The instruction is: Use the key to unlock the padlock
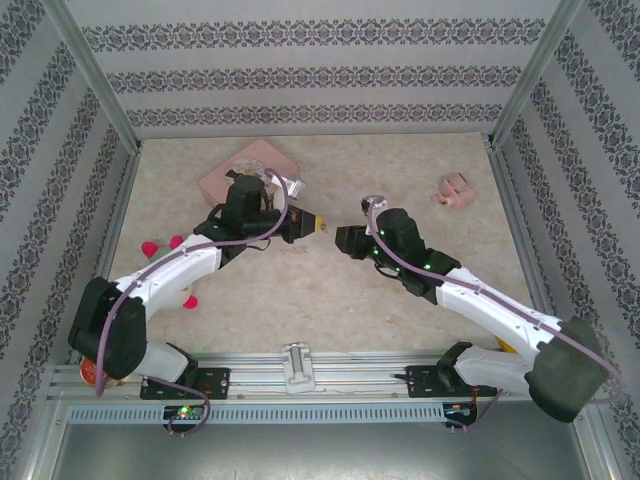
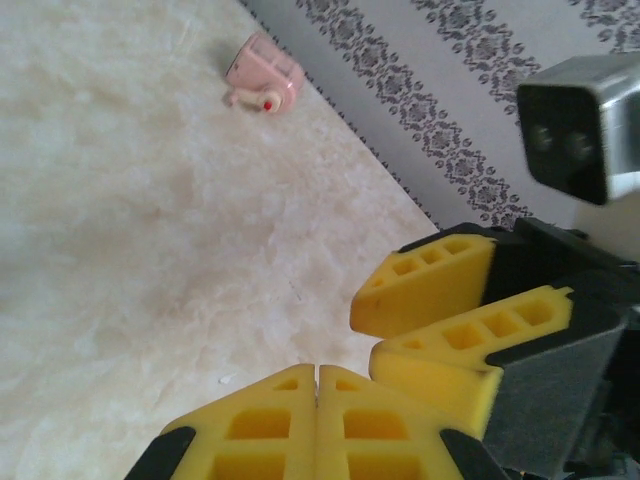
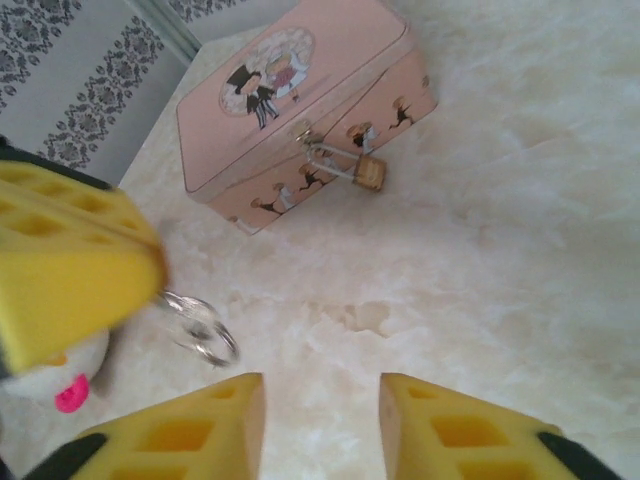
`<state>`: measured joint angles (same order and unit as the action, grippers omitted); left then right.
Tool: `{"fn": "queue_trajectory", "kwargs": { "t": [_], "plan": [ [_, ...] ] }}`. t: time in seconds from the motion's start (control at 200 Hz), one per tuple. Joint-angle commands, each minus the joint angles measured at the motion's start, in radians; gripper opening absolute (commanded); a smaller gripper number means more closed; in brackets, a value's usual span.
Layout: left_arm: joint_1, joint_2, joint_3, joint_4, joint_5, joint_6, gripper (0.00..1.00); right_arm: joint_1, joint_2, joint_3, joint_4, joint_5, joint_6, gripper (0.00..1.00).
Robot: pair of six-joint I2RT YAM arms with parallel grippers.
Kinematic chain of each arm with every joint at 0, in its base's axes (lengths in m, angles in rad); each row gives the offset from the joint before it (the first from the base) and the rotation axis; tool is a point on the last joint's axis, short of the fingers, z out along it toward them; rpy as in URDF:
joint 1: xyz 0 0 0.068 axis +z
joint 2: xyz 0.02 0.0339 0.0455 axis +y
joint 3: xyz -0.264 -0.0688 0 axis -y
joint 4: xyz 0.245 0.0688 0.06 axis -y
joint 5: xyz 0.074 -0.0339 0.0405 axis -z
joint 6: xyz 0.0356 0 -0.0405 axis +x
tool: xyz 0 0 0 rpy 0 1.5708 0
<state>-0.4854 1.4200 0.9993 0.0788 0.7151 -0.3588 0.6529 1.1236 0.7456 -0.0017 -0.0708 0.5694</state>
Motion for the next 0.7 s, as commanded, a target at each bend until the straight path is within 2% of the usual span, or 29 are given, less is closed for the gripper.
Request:
{"fn": "queue_trajectory", "kwargs": {
  "t": [0.0, 0.12, 0.27, 0.36, 0.56, 0.695],
  "plan": [
    [-0.015, -0.041, 0.052, -0.094, 0.048, 0.124, 0.00, -0.019, -0.080, -0.029, 0.006, -0.011, -0.044, 0.48],
    [-0.014, -0.050, 0.076, -0.128, 0.135, 0.172, 0.00, -0.038, -0.150, -0.040, 0.029, -0.120, -0.098, 0.49],
    [-0.015, -0.065, 0.115, -0.231, 0.222, 0.280, 0.00, -0.124, -0.195, -0.093, 0.203, -0.446, -0.056, 0.47],
    [-0.015, -0.083, 0.120, -0.249, 0.283, 0.318, 0.00, -0.149, -0.199, -0.112, 0.316, -0.572, -0.017, 0.45],
    [-0.015, -0.128, 0.076, -0.154, 0.371, 0.303, 0.00, -0.142, -0.176, -0.092, 0.369, -0.702, -0.008, 0.43],
    [-0.015, -0.134, 0.067, -0.120, 0.388, 0.295, 0.00, -0.122, -0.134, -0.064, 0.373, -0.746, -0.005, 0.38]
  ]
}}
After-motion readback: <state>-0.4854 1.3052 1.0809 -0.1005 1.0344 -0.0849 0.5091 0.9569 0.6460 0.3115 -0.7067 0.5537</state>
